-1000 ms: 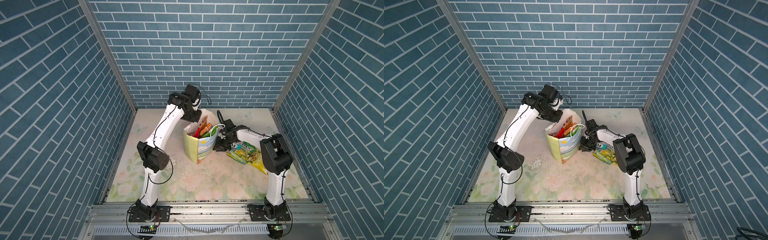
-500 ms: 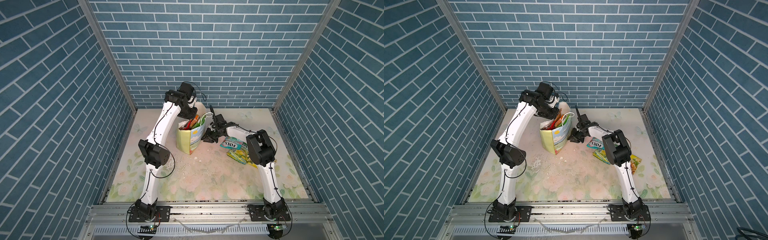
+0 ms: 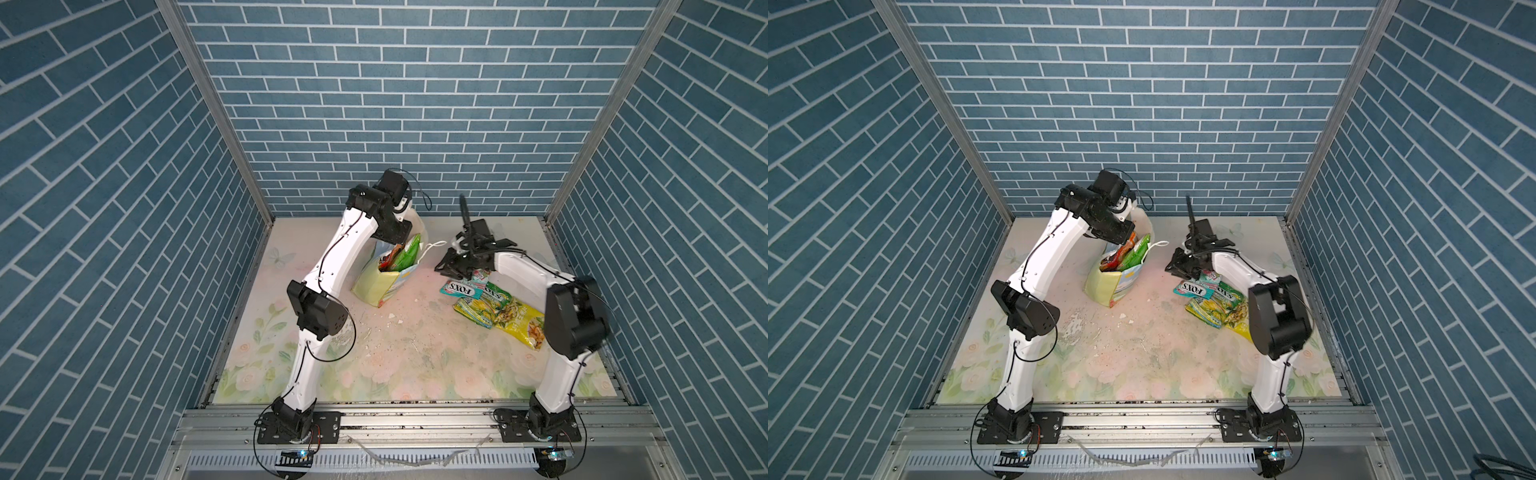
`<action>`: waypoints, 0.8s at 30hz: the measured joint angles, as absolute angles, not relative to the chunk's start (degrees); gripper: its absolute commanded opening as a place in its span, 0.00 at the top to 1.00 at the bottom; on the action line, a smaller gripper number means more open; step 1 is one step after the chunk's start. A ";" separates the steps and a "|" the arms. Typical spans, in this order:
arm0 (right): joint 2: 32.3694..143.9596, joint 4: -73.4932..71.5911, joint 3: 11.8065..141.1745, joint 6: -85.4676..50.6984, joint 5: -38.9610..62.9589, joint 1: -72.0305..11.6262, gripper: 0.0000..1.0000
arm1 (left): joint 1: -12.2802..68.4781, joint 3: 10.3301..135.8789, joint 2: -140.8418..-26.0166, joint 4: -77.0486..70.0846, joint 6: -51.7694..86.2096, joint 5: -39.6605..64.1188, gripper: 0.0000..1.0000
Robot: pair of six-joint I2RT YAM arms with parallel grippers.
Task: Take the snacks out of the paper bag
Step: Pick up the paper bag from the center of the table.
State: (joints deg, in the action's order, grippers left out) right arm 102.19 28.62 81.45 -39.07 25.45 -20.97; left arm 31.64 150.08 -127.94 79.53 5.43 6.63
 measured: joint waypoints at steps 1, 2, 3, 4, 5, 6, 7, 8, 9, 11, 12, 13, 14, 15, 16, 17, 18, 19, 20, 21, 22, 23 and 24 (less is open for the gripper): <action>98.87 29.80 81.47 -37.47 23.31 -19.25 0.71 | 32.77 150.06 -127.92 79.33 5.80 6.66 0.98; 96.01 30.70 81.49 -36.05 21.43 -18.06 0.71 | 33.63 149.91 -127.90 79.02 6.07 6.66 0.98; 93.17 31.99 81.76 -34.61 19.59 -17.32 0.71 | 34.65 149.51 -127.66 78.61 6.50 6.68 0.98; 90.67 33.08 82.04 -33.36 18.33 -17.17 0.71 | 35.53 149.03 -127.37 78.35 6.92 6.66 0.98; 88.99 33.95 82.35 -32.45 17.63 -17.34 0.71 | 36.34 148.40 -127.00 78.06 7.22 6.66 0.98; 87.24 34.83 82.70 -31.53 17.08 -17.76 0.71 | 37.23 147.35 -126.34 77.65 7.66 6.66 0.98; 85.69 35.38 82.76 -30.96 16.67 -18.09 0.71 | 38.02 145.86 -125.40 77.19 8.19 6.68 0.98; 84.55 35.81 82.76 -30.76 16.34 -18.26 0.71 | 38.54 144.51 -124.55 76.79 8.51 6.70 0.98; 83.02 36.05 82.54 -30.57 16.23 -18.55 0.71 | 39.13 142.50 -123.31 76.03 8.97 6.70 0.98; 79.96 35.70 81.21 -30.61 16.40 -18.79 0.74 | 39.99 138.21 -120.64 74.32 9.78 6.74 0.98; 78.17 35.38 80.23 -30.81 16.95 -18.74 0.75 | 40.21 136.40 -119.50 73.65 10.13 6.76 0.98; 76.51 34.96 79.24 -31.22 17.93 -18.76 0.77 | 40.32 134.87 -118.56 72.97 10.50 6.72 0.98; 75.26 34.63 78.46 -31.64 19.03 -18.79 0.79 | 40.32 133.97 -118.02 72.51 10.76 6.70 0.98; 74.11 34.17 77.62 -32.29 20.27 -18.85 0.79 | 40.27 133.60 -117.84 72.27 11.03 6.70 0.98; 73.45 33.67 76.86 -32.95 21.17 -19.18 0.79 | 40.23 133.58 -117.86 72.03 11.29 6.70 0.98; 73.19 33.10 76.07 -33.43 21.71 -19.75 0.79 | 40.14 133.58 -117.91 71.88 11.46 6.70 0.98; 73.12 32.38 74.98 -34.15 22.24 -20.75 0.79 | 40.03 133.58 -117.99 71.83 11.77 6.70 0.98; 73.28 31.70 73.69 -34.72 22.72 -22.06 0.79 | 40.01 133.62 -118.02 71.85 11.97 6.72 0.98; 73.52 31.33 72.73 -35.18 22.96 -23.24 0.78 | 40.01 133.78 -118.08 71.88 12.16 6.72 0.98; 74.06 31.16 71.85 -35.86 23.18 -24.71 0.77 | 40.05 133.97 -118.24 71.90 12.32 6.76 0.98; 74.76 30.98 71.29 -36.29 23.22 -26.11 0.76 | 40.14 134.37 -118.52 71.94 12.49 6.83 0.98; 75.53 30.83 71.09 -36.84 23.14 -27.20 0.76 | 40.25 134.72 -118.78 71.90 12.60 6.90 0.98; 76.34 30.48 71.07 -37.34 22.96 -28.27 0.76 | 40.42 134.98 -119.07 71.85 12.73 6.94 0.98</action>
State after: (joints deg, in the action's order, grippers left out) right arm 76.34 30.48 71.07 -37.34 22.96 -28.27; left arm 40.42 134.98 -119.07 71.85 12.73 6.94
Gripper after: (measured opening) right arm 0.237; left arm 0.043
